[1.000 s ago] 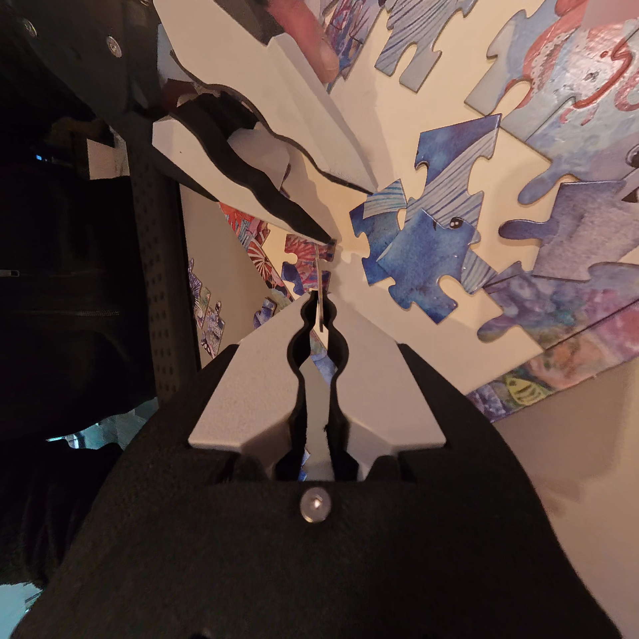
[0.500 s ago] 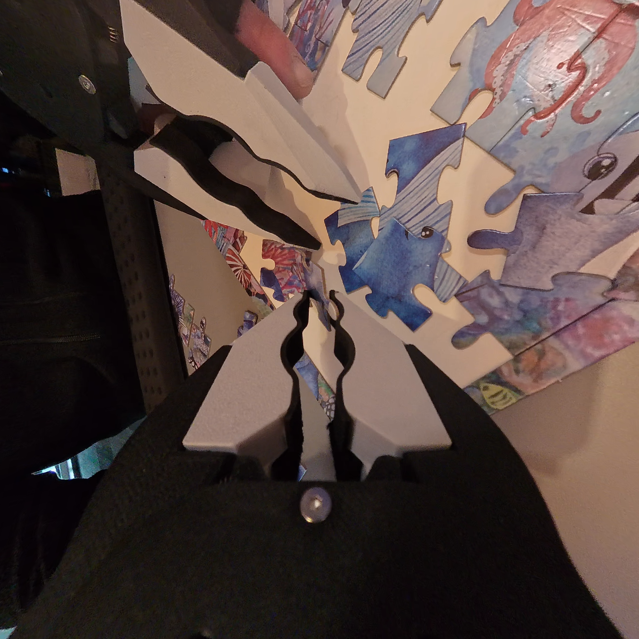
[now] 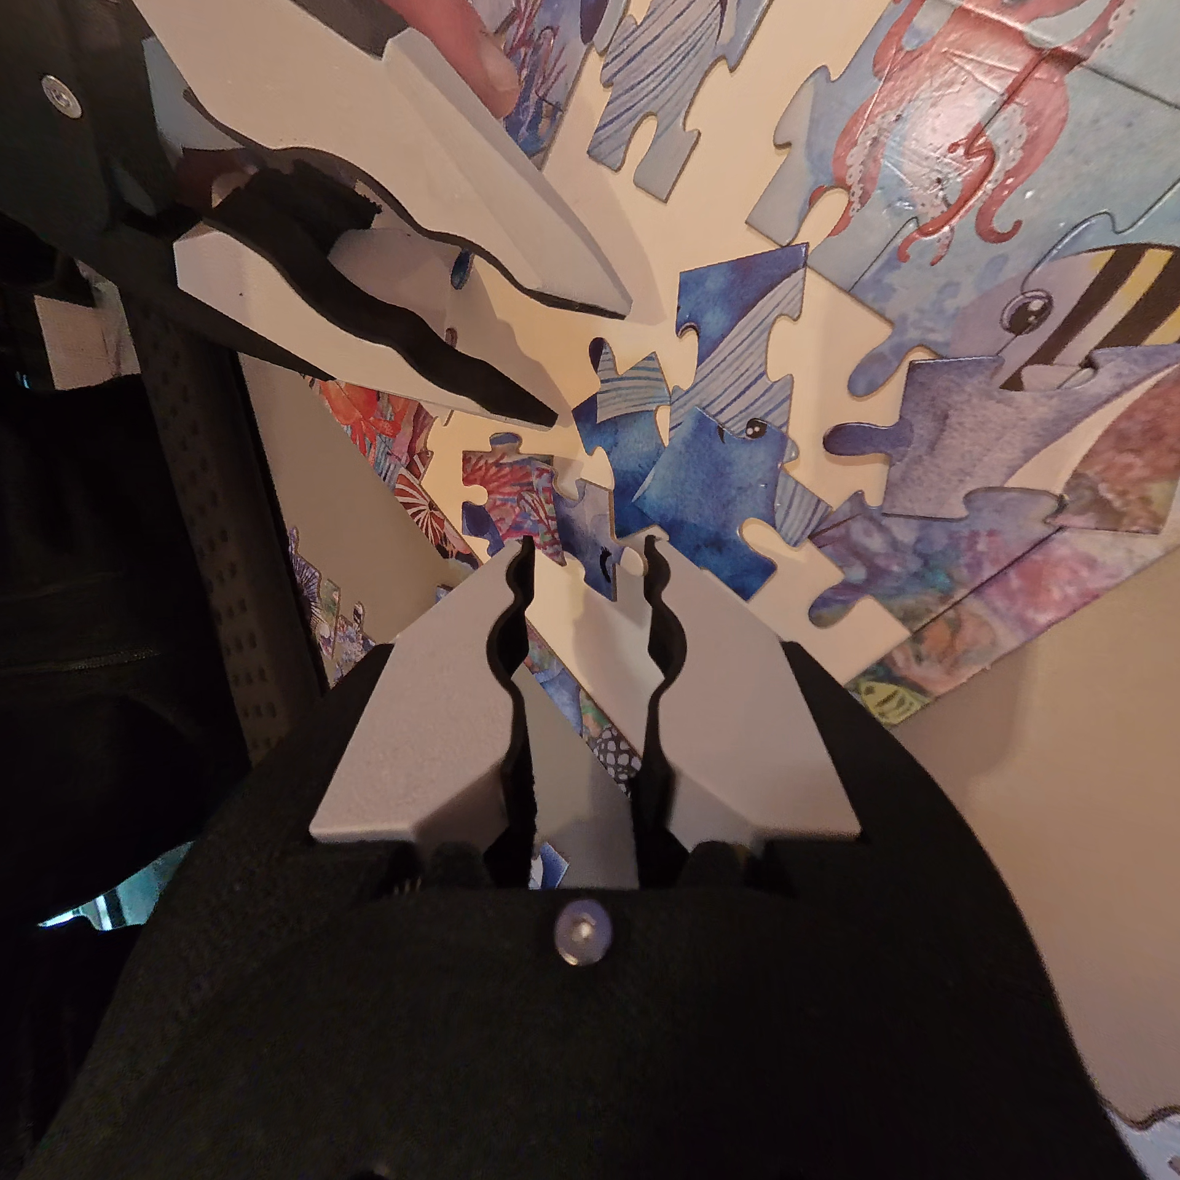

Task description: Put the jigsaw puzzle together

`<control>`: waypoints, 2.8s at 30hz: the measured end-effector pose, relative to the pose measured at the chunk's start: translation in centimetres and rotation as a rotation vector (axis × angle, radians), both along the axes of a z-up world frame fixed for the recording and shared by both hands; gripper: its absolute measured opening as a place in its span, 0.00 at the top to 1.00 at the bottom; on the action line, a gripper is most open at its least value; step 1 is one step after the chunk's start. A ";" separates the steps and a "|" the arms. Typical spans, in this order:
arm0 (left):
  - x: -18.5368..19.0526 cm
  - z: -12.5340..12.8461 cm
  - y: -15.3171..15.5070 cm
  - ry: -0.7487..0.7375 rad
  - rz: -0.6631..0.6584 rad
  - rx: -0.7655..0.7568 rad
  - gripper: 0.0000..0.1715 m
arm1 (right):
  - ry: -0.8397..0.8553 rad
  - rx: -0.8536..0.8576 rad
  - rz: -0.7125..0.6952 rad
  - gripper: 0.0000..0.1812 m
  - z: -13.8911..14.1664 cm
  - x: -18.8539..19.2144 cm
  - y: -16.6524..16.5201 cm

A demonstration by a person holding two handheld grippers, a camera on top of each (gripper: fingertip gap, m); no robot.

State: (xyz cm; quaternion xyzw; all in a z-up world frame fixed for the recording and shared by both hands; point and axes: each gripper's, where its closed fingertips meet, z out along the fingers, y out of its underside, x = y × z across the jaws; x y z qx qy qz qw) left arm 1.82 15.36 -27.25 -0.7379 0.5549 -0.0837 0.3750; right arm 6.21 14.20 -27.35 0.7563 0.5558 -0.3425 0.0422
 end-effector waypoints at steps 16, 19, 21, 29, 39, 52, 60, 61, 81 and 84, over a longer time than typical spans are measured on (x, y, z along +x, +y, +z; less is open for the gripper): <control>-0.3 -1.0 -1.2 0.063 -0.030 -0.049 0.75 | -0.034 0.087 0.085 1.00 -0.9 -1.4 -1.3; -0.3 -1.0 -1.3 0.059 -0.029 -0.054 0.76 | -0.041 0.108 0.096 1.00 -1.0 -1.5 -1.3; -0.3 -1.0 -1.3 0.053 -0.028 -0.064 0.76 | -0.042 0.104 0.103 1.00 -1.0 -1.6 -1.6; -0.6 -1.0 -1.4 0.064 -0.028 -0.066 0.75 | -0.076 0.152 0.105 1.00 -1.1 -1.8 -1.5; -0.5 -0.7 -1.5 0.068 -0.036 -0.052 0.74 | -0.128 0.188 0.081 1.00 -1.2 -1.3 -1.0; 1.4 -0.7 -1.3 0.028 -0.044 0.000 0.78 | -0.165 0.218 0.102 1.00 -1.2 -1.4 -1.6; 1.4 -0.8 -1.4 0.007 -0.033 -0.033 0.78 | -0.159 0.213 0.104 1.00 -1.2 -1.4 -1.6; 1.4 -0.8 -1.3 0.011 -0.032 -0.029 0.77 | -0.158 0.216 0.108 1.00 -1.2 -1.4 -1.6; -0.8 -0.7 0.6 0.066 -0.003 0.026 0.74 | -0.218 0.404 -0.059 0.97 -0.7 1.6 4.3; -0.7 -0.7 0.9 0.066 0.000 0.034 0.74 | -0.236 0.391 -0.049 0.97 -1.5 1.8 4.3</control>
